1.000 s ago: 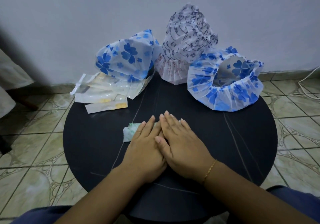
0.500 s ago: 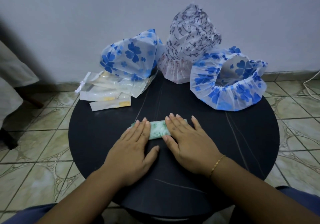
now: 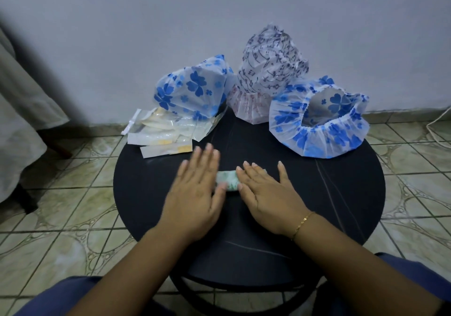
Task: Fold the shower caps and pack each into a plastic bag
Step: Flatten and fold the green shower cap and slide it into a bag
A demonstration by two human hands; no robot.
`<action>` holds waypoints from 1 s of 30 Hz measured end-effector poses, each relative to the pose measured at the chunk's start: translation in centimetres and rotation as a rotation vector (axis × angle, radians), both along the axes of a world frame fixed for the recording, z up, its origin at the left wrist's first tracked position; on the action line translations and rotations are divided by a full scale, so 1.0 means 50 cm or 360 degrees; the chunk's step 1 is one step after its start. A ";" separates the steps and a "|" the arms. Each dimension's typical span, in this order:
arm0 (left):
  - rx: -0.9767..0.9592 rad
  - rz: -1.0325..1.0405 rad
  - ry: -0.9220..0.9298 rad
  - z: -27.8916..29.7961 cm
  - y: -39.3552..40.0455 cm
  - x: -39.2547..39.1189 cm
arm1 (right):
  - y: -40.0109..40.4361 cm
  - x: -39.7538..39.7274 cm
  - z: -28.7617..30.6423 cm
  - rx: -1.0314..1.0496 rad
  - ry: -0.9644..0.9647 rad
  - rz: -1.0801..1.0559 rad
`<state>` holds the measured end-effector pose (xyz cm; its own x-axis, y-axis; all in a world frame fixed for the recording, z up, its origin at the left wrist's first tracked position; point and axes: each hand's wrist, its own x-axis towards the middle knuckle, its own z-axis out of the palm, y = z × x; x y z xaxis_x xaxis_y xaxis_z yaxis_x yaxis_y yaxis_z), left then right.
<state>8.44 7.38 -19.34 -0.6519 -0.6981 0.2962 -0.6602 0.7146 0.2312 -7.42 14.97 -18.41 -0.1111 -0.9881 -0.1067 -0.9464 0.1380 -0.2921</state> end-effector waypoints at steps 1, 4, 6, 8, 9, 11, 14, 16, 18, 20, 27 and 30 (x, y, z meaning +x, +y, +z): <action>0.0066 -0.0080 -0.0075 -0.004 0.005 -0.011 | 0.000 0.003 0.004 -0.0012 -0.0041 -0.0025; 0.0212 -0.0116 -0.0269 -0.021 0.014 -0.028 | -0.002 0.019 0.016 -0.0132 -0.0139 -0.0122; 0.0211 -0.0152 -0.0339 -0.024 0.015 -0.030 | -0.005 0.041 0.017 -0.0260 -0.0096 -0.0070; 0.0198 -0.0221 -0.0437 -0.021 0.016 -0.030 | -0.012 0.062 0.005 -0.0255 -0.0116 0.0046; 0.0208 -0.0238 -0.0462 -0.019 0.016 -0.030 | -0.016 0.069 -0.002 -0.0217 -0.0155 0.0081; 0.0230 -0.0242 -0.0450 -0.020 0.015 -0.029 | -0.020 0.067 -0.010 -0.0147 -0.0226 0.0101; 0.0289 -0.0209 -0.0359 -0.026 0.008 -0.028 | -0.015 0.040 -0.010 -0.0096 -0.0253 0.0127; 0.0347 -0.0166 -0.0316 -0.032 0.001 -0.027 | -0.010 0.018 -0.007 -0.0041 -0.0235 0.0111; 0.0349 -0.0146 -0.0327 -0.034 -0.002 -0.024 | -0.004 0.005 -0.006 -0.0004 -0.0190 0.0089; 0.0339 -0.0108 -0.0314 -0.032 -0.001 -0.020 | 0.001 -0.001 -0.004 -0.0082 -0.0117 0.0024; 0.0300 0.0319 -0.0068 -0.022 -0.015 -0.015 | -0.021 -0.021 0.016 -0.0258 -0.0462 -0.0383; 0.0125 0.0550 0.0179 -0.026 -0.007 -0.014 | -0.028 -0.005 0.018 -0.0090 -0.0647 -0.0454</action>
<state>7.73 7.05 -20.64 -0.3400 -0.8948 0.2894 -0.8268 0.4310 0.3614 -7.70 13.54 -17.52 -0.3385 -0.9297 -0.1449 -0.6809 0.3483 -0.6442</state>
